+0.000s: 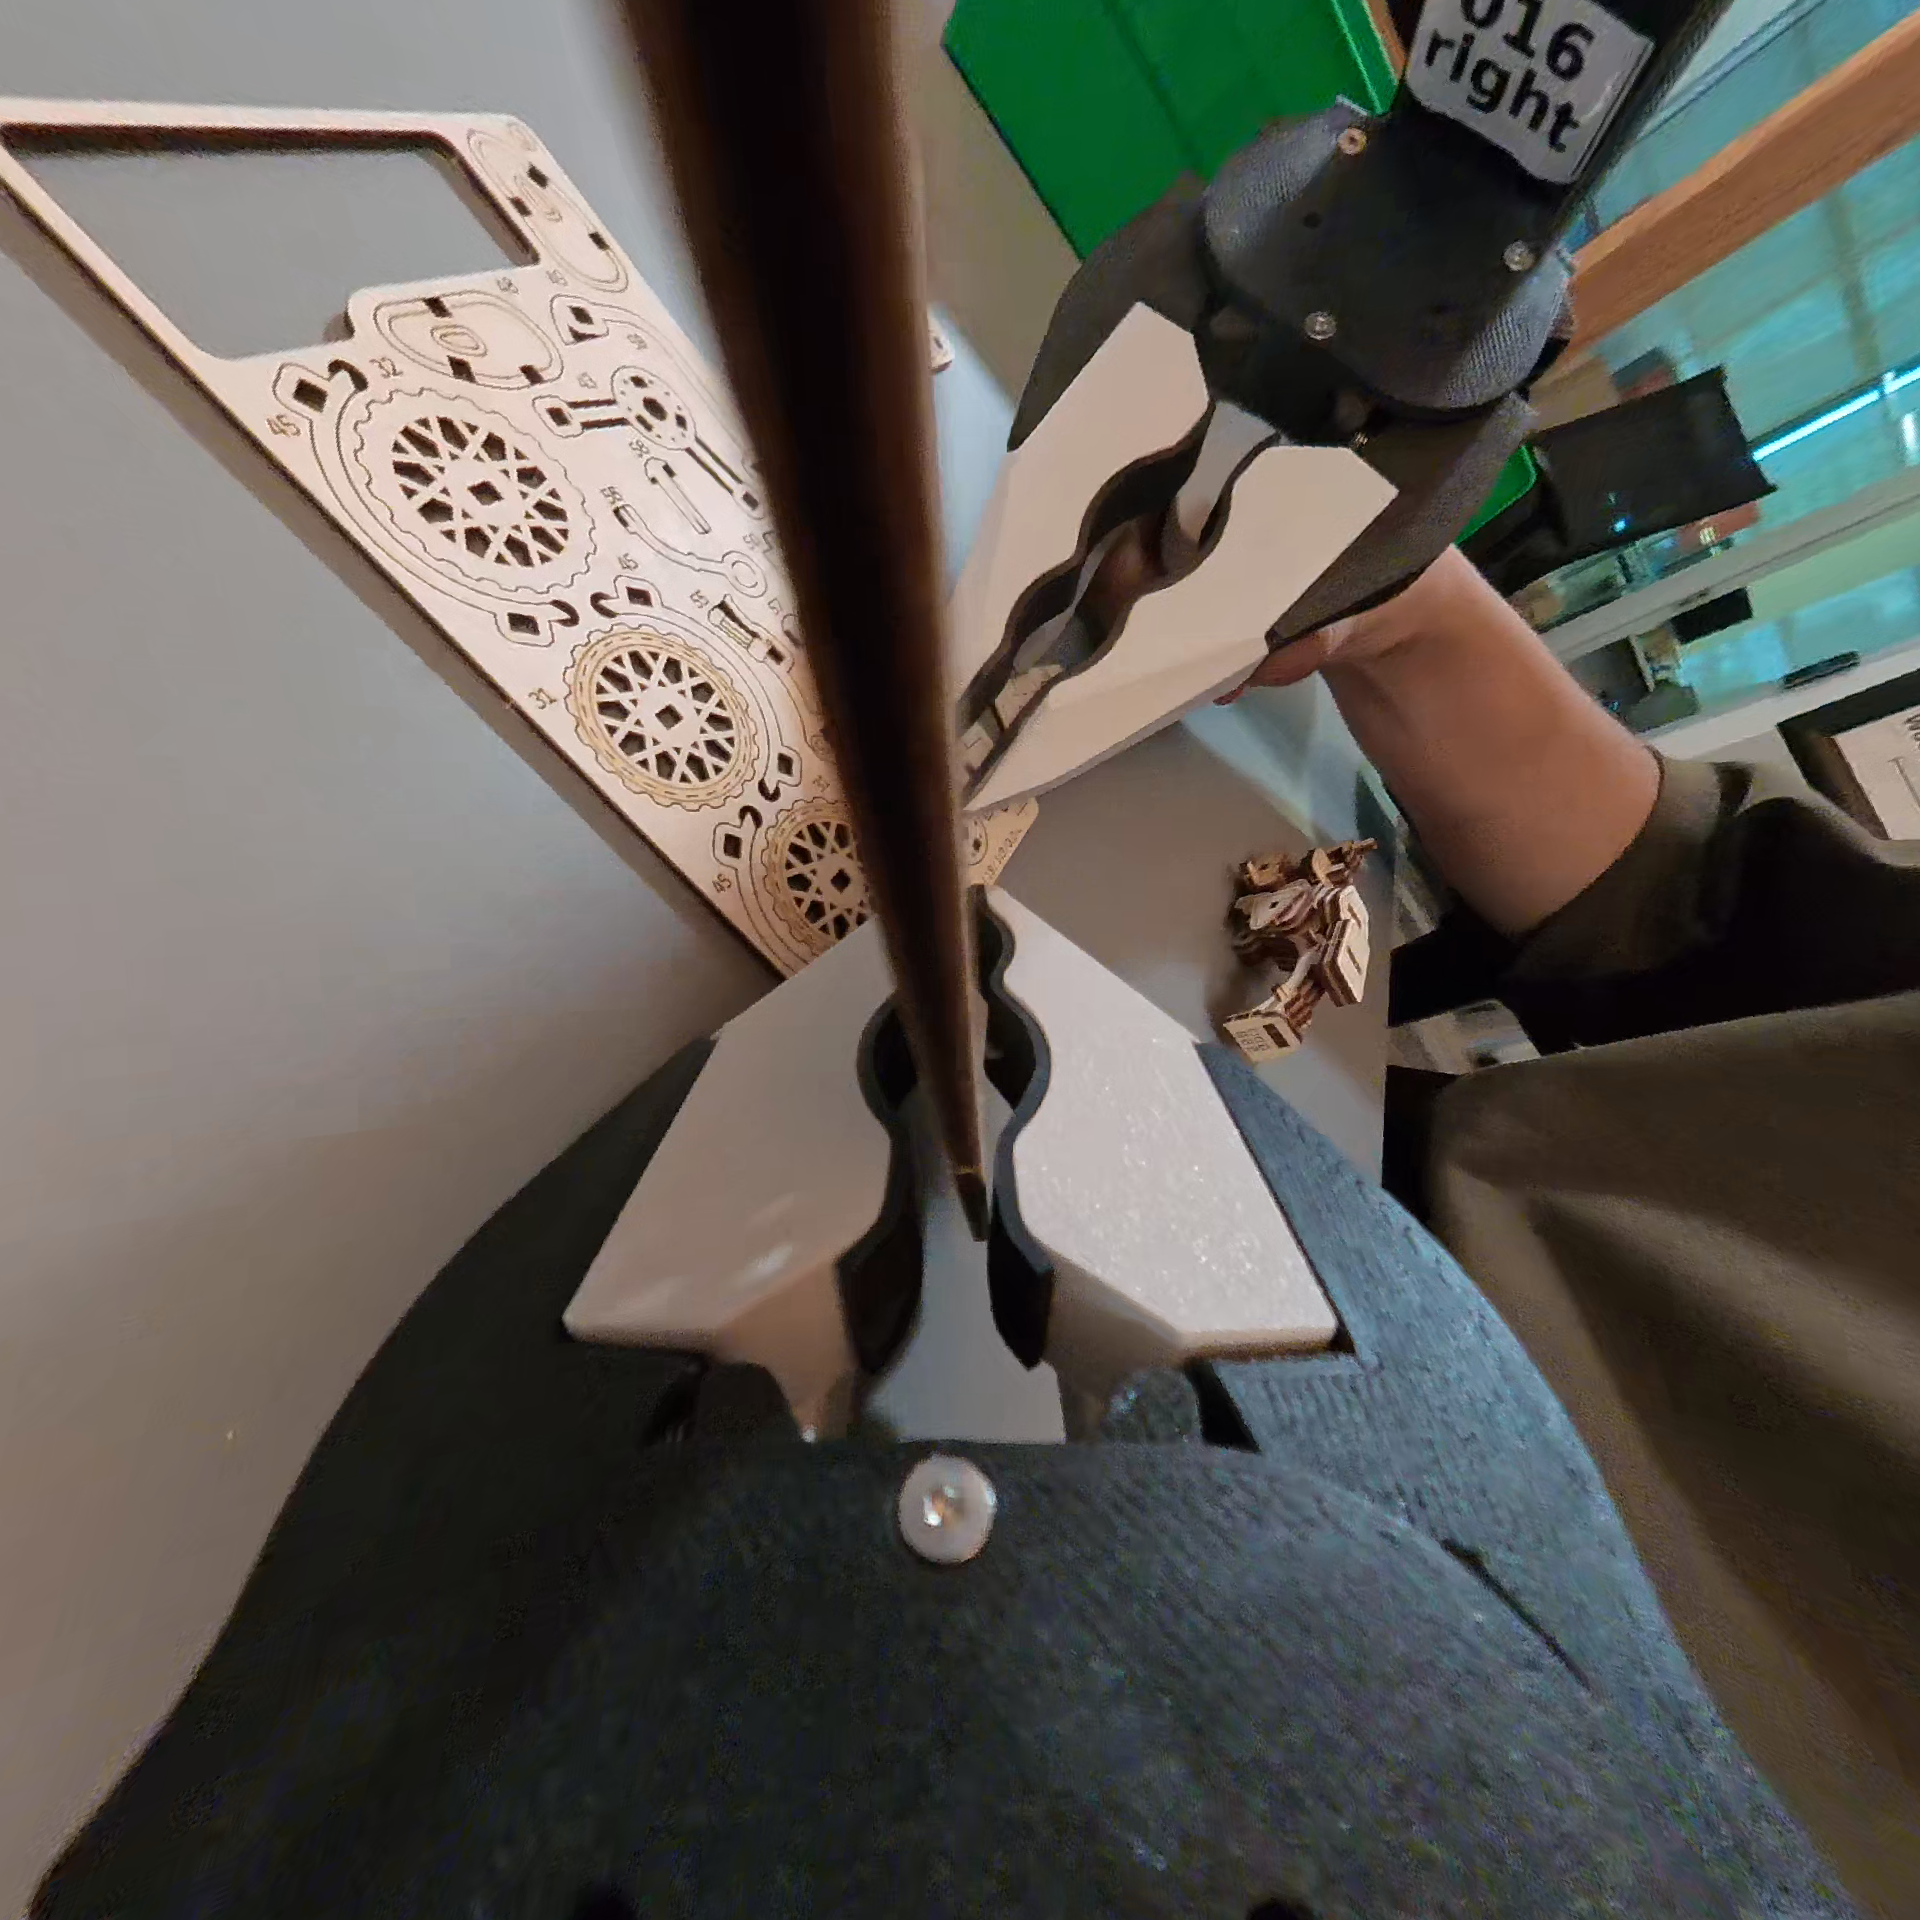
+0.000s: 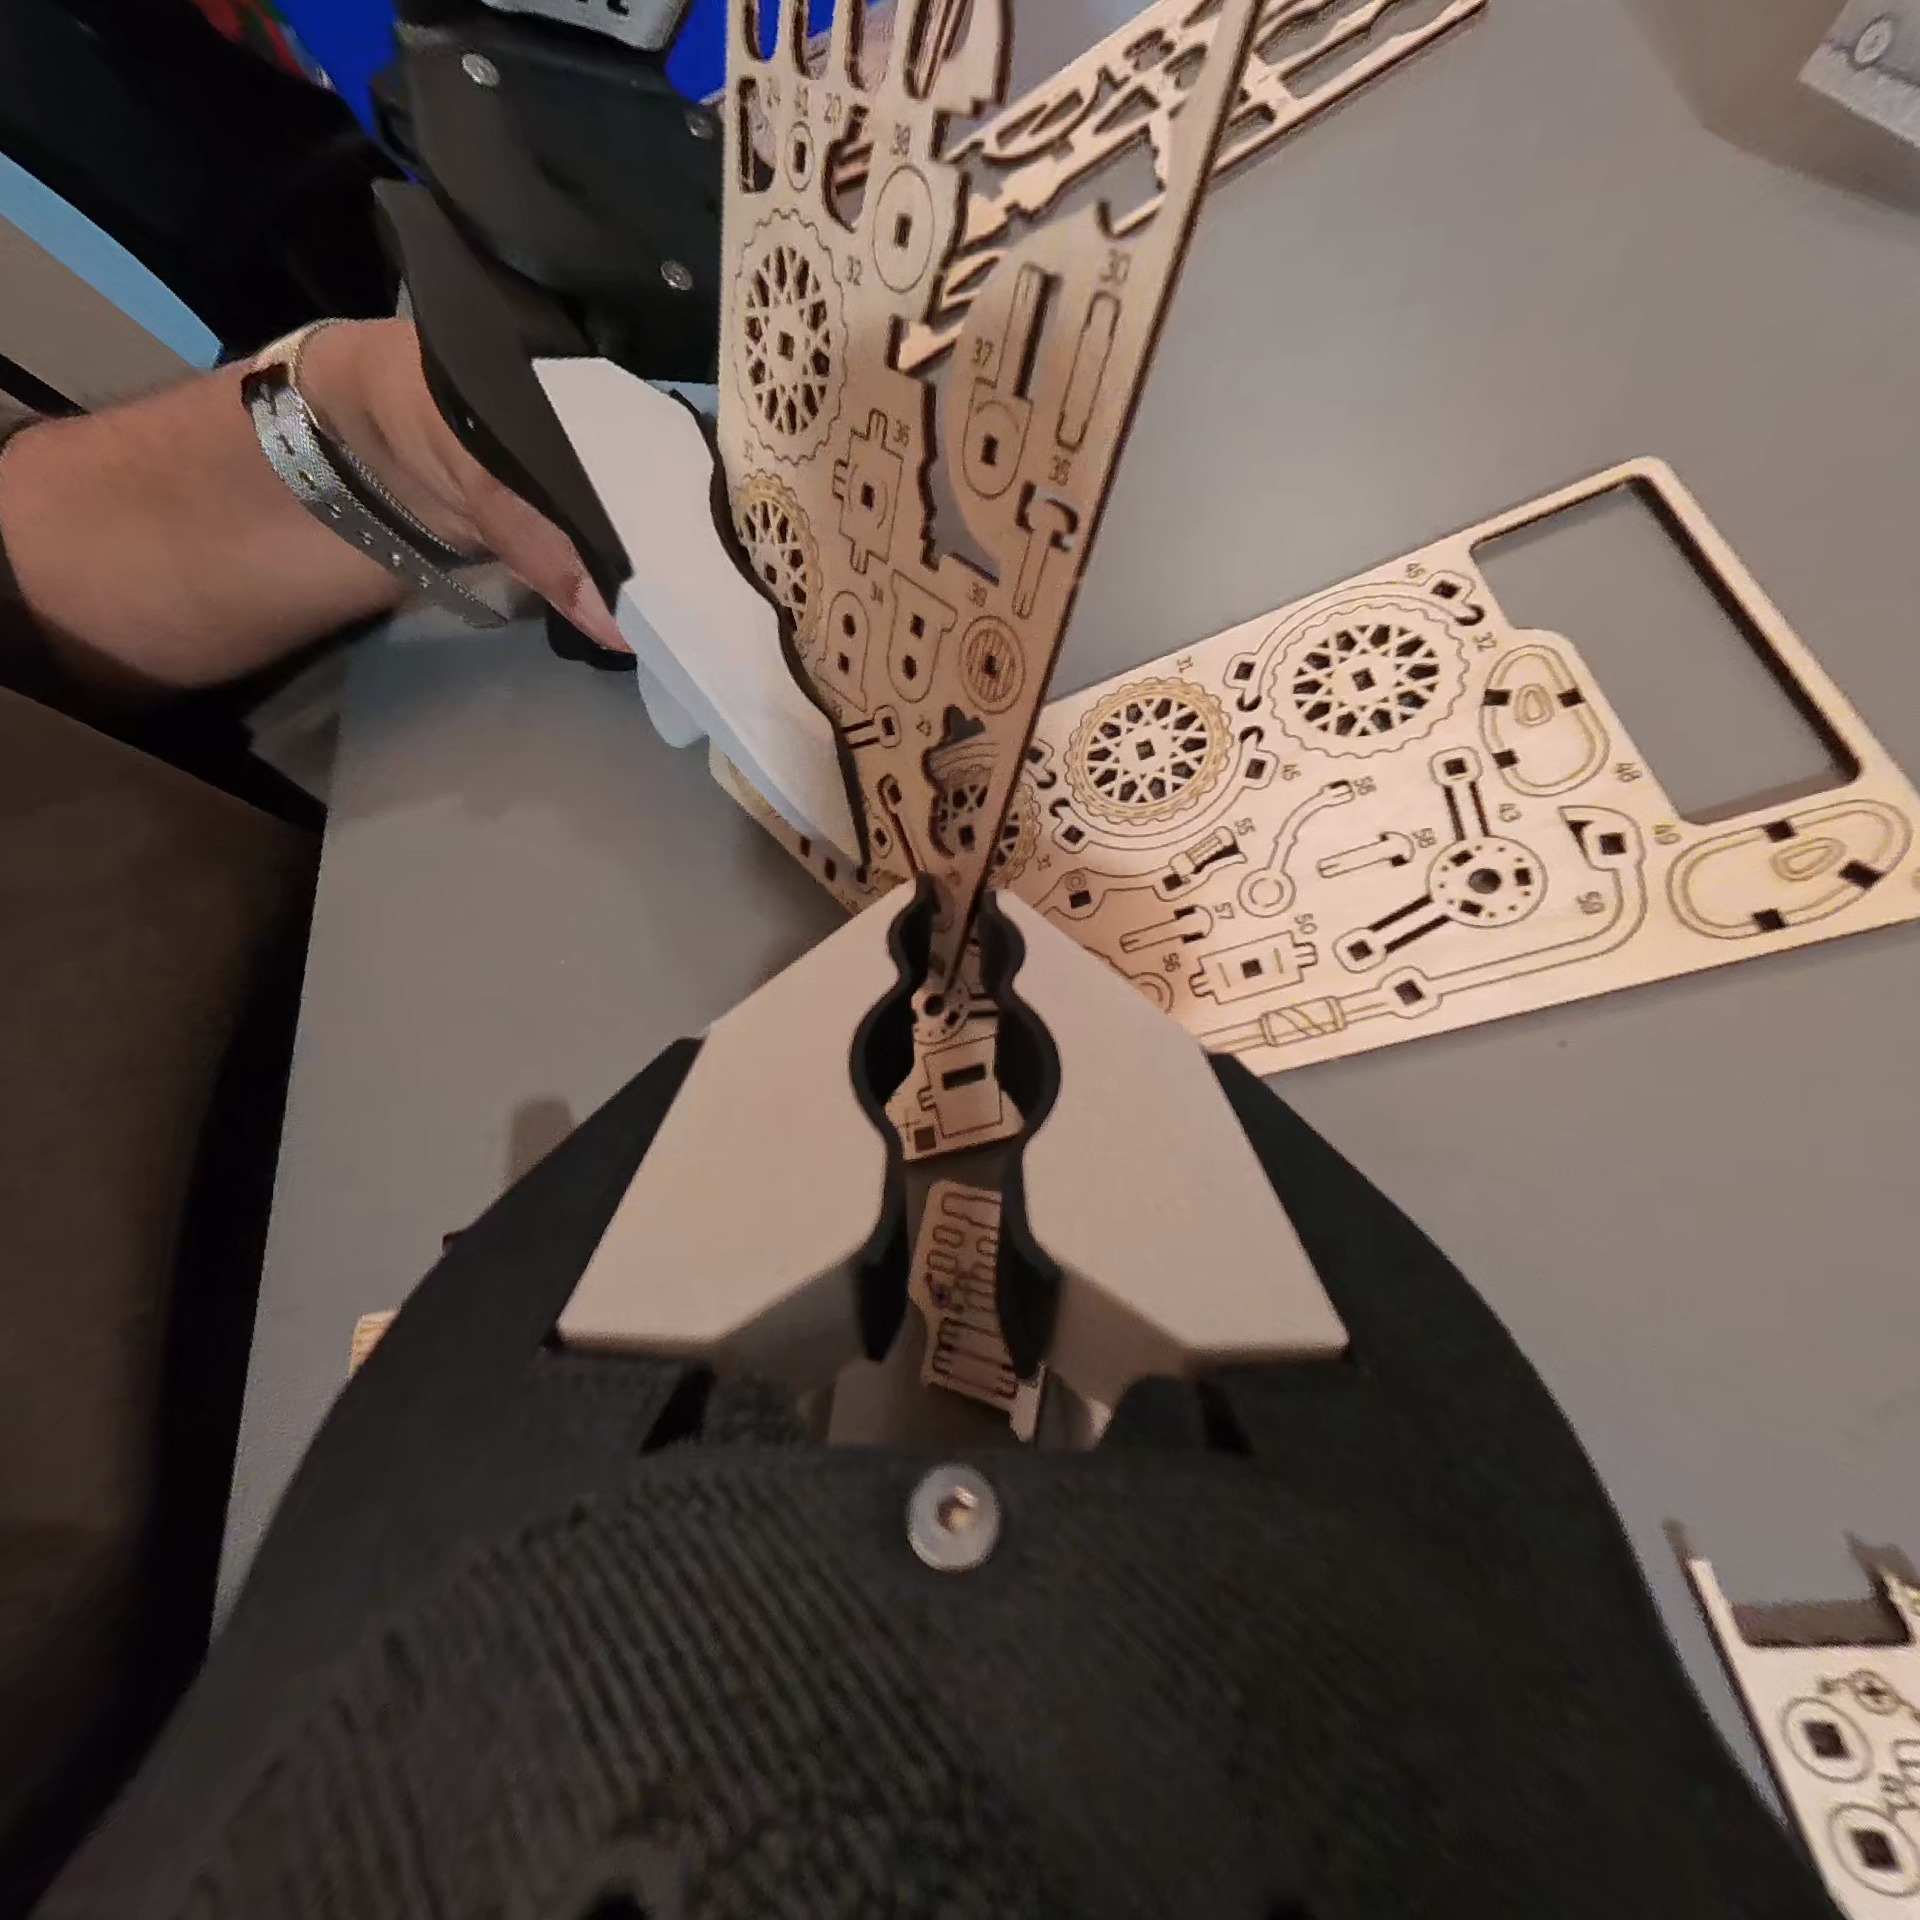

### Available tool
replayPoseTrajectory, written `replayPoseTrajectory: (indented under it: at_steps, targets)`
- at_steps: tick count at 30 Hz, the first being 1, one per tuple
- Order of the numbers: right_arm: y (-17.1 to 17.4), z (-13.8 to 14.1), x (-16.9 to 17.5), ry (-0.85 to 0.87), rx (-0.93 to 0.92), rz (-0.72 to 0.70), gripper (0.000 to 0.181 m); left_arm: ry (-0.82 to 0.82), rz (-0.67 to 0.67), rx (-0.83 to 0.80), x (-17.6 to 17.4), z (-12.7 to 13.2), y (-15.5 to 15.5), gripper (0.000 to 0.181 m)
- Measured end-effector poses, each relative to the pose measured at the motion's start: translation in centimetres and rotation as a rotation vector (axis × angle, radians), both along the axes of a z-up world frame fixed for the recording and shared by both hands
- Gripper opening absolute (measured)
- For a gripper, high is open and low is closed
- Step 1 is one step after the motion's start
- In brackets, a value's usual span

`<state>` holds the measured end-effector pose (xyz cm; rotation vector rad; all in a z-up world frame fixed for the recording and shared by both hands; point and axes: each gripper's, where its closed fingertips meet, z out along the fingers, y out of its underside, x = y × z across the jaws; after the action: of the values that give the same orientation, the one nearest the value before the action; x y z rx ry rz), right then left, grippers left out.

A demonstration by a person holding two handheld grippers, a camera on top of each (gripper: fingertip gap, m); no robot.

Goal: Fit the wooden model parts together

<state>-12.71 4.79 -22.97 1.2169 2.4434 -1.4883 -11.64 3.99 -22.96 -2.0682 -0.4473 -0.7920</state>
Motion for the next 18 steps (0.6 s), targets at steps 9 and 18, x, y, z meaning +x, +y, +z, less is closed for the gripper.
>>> replayPoseTrajectory:
  at_steps: [9, 18]
  targets:
    - [-0.11, -0.12, -0.21, 0.0, 0.007, -0.03, 0.006, -0.001, 0.012, -0.005, -0.2, -0.1, -0.06, 0.0]
    - [-0.1, -0.03, -0.37, -0.003, -0.006, -0.035, 0.005, -0.021, 0.007, 0.005, -0.18, 0.04, -0.15, 0.0]
